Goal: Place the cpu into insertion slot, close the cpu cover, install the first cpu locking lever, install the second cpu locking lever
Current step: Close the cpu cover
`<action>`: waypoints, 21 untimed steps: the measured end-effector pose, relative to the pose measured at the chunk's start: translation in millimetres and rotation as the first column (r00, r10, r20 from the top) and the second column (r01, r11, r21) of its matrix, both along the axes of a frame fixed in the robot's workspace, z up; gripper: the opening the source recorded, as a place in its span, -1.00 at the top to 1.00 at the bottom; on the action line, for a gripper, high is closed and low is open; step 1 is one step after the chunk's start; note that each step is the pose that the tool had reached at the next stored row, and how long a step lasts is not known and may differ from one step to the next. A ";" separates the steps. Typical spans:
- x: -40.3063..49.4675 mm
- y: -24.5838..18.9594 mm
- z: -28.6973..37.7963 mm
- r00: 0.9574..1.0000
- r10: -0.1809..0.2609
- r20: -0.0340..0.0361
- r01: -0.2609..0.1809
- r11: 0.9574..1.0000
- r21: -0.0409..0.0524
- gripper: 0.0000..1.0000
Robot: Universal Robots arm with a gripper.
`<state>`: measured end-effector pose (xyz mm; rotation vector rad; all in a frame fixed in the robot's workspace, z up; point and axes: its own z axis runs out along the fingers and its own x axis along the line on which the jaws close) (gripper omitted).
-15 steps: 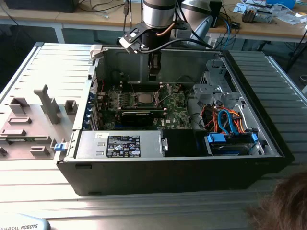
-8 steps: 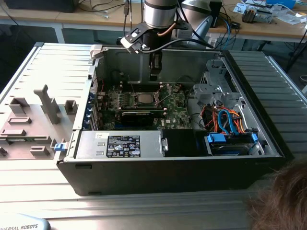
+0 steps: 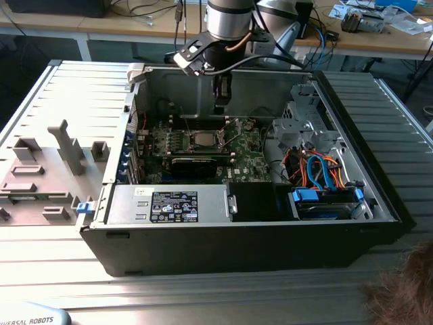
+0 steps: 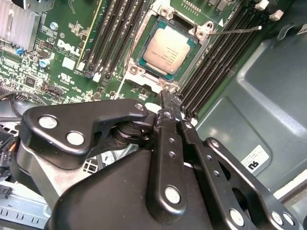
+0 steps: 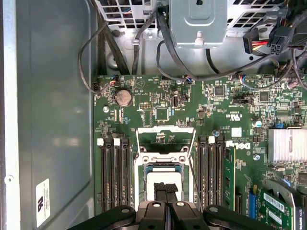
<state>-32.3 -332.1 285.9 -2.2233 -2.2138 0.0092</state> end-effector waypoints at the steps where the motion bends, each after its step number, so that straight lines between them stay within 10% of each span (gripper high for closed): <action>1: 0.7 0.0 0.0 1.000 0.000 0.000 0.000 1.000 0.000 0.79; 21: 12.8 0.0 0.0 1.000 0.000 0.000 0.000 1.000 0.000 0.79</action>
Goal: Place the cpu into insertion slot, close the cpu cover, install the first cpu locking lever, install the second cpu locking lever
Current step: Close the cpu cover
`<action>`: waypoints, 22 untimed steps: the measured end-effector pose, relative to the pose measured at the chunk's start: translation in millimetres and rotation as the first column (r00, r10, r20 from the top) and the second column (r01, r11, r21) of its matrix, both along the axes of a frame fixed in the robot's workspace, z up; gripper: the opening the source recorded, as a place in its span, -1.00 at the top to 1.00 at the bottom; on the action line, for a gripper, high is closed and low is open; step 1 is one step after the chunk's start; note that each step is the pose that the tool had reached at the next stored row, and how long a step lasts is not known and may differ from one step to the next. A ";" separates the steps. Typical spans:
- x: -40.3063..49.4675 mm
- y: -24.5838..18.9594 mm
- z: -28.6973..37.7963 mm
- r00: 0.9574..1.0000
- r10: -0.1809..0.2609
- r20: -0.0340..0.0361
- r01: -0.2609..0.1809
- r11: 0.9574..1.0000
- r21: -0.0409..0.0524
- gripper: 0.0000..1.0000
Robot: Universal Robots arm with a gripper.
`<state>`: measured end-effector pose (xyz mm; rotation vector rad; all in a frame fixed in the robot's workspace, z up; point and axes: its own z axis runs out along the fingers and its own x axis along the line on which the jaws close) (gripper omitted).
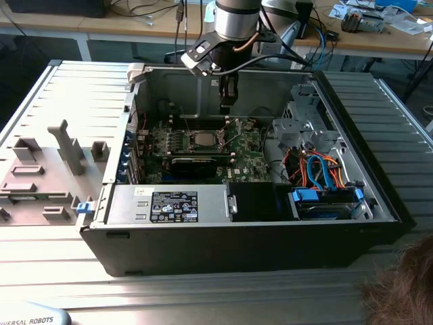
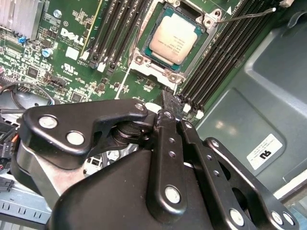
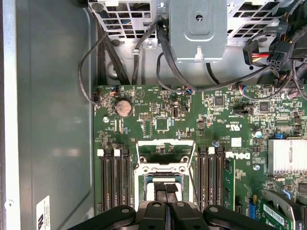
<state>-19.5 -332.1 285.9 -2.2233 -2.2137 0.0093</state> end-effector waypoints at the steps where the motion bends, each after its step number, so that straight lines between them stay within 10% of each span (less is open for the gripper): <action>1: 0.7 0.0 0.0 1.000 0.000 0.000 0.000 1.000 0.000 0.79; 22: 13.4 0.0 0.0 1.000 0.000 0.000 0.000 1.000 -0.001 0.79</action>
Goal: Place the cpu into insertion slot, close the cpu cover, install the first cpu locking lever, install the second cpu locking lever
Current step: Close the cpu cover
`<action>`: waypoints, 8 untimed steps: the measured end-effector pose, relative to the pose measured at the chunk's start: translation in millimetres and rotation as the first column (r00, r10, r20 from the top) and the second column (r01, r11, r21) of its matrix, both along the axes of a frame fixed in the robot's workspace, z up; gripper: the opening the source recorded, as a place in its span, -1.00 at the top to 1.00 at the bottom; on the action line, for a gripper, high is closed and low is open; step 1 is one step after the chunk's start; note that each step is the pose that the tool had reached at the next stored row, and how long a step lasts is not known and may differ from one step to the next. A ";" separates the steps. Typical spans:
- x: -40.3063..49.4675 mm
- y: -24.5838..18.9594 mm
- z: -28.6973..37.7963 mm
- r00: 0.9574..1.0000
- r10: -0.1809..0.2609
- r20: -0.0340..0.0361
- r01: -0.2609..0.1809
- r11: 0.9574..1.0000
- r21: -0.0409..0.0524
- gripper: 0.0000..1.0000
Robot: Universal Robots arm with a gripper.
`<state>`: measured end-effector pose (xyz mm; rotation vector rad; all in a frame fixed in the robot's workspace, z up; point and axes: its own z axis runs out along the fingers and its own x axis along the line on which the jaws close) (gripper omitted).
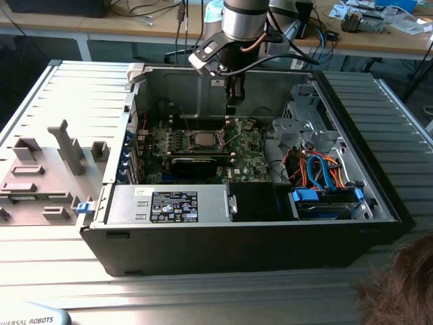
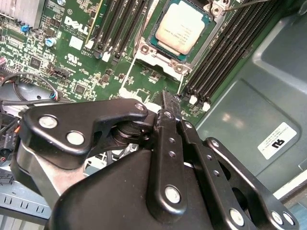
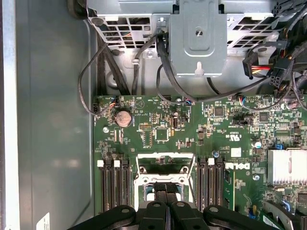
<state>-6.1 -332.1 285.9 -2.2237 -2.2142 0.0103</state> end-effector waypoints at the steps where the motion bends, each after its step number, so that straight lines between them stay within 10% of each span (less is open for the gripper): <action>1: 0.6 0.0 0.0 1.000 0.000 0.000 0.000 1.000 0.000 0.79; 8: 4.4 0.0 0.0 1.000 0.000 0.000 0.000 1.000 0.000 0.79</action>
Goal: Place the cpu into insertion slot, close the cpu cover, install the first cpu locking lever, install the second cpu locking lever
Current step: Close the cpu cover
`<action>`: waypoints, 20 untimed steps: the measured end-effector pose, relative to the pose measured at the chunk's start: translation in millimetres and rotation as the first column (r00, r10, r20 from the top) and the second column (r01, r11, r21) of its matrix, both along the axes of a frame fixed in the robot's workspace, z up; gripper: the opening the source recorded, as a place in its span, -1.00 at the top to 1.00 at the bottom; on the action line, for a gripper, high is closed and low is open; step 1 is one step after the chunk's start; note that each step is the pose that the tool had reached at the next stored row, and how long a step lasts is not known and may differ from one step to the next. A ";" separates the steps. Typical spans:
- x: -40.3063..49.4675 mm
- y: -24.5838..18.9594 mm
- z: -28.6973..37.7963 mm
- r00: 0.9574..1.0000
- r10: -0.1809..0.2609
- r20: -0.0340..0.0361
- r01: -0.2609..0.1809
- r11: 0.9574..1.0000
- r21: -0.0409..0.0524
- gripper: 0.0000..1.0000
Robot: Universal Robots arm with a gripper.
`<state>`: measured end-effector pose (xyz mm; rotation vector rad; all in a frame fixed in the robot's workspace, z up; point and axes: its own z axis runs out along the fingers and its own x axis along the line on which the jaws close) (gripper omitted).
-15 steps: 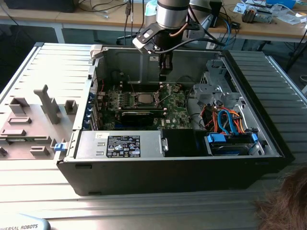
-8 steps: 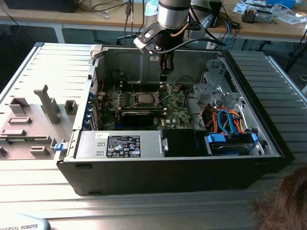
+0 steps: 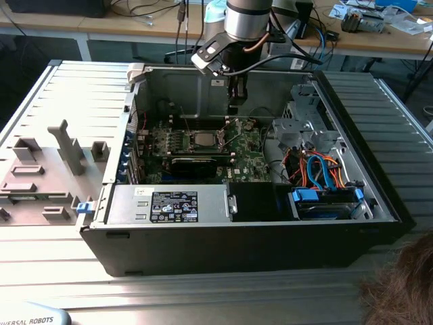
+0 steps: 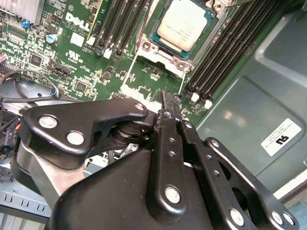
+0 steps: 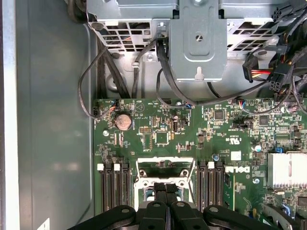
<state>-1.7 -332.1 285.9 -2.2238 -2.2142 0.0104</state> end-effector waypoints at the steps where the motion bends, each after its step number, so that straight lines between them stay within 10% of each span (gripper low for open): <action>1: 0.4 0.0 0.0 1.000 0.000 0.000 0.000 1.000 0.000 0.79; 20: 11.2 0.0 0.0 1.000 0.000 0.000 0.000 1.000 0.000 0.79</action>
